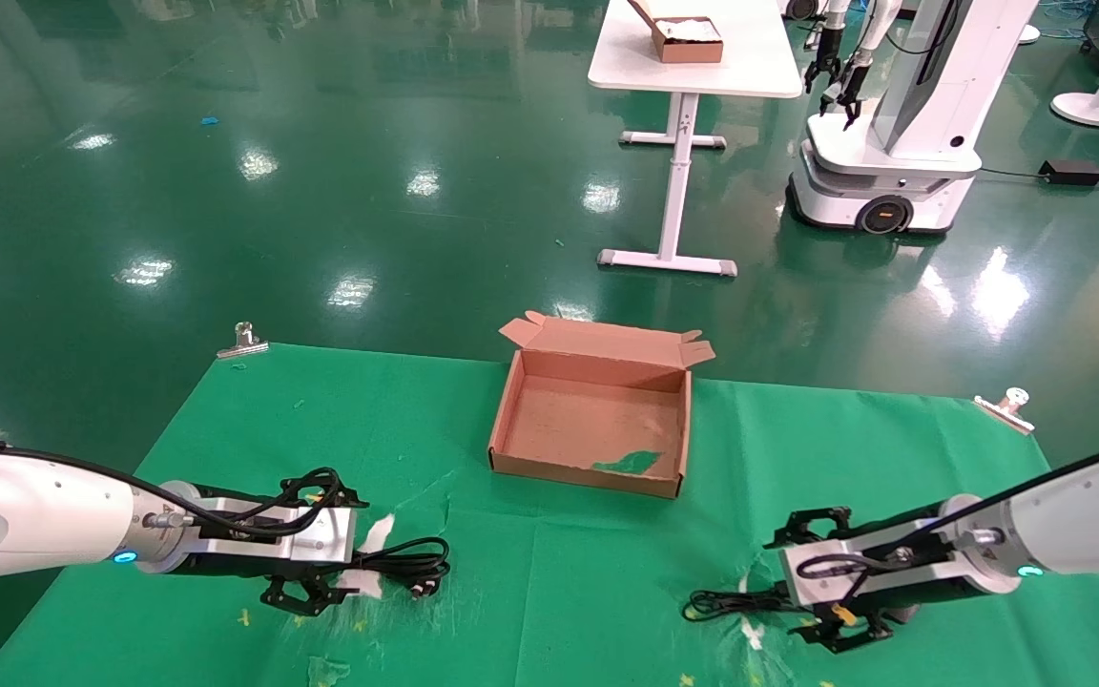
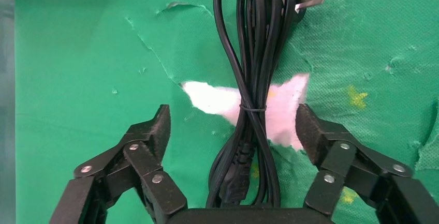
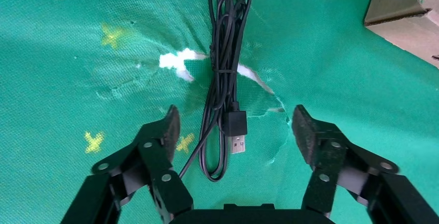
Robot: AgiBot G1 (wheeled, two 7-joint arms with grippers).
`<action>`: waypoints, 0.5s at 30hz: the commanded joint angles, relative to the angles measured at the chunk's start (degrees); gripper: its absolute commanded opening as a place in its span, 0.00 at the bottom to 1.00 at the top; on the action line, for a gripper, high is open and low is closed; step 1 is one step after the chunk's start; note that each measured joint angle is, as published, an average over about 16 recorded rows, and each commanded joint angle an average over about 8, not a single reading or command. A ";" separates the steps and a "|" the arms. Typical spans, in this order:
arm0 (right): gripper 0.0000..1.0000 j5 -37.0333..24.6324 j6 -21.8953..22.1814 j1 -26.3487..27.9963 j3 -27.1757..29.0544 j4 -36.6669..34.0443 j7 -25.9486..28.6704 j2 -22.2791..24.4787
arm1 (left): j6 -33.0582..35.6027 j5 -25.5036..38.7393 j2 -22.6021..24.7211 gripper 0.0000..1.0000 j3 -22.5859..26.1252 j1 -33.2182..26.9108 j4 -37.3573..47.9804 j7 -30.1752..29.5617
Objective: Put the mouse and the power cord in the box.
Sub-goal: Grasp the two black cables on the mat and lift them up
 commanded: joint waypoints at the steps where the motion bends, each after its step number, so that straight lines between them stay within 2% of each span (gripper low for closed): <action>1: 0.00 -0.02 -0.02 -0.01 -0.01 0.04 0.01 0.01 | 0.03 -0.04 0.00 0.00 -0.02 0.01 -0.02 -0.05; 15: 0.00 -0.08 -0.09 -0.02 -0.06 0.14 0.07 0.06 | 0.12 -0.13 0.00 0.00 -0.08 0.06 -0.10 -0.18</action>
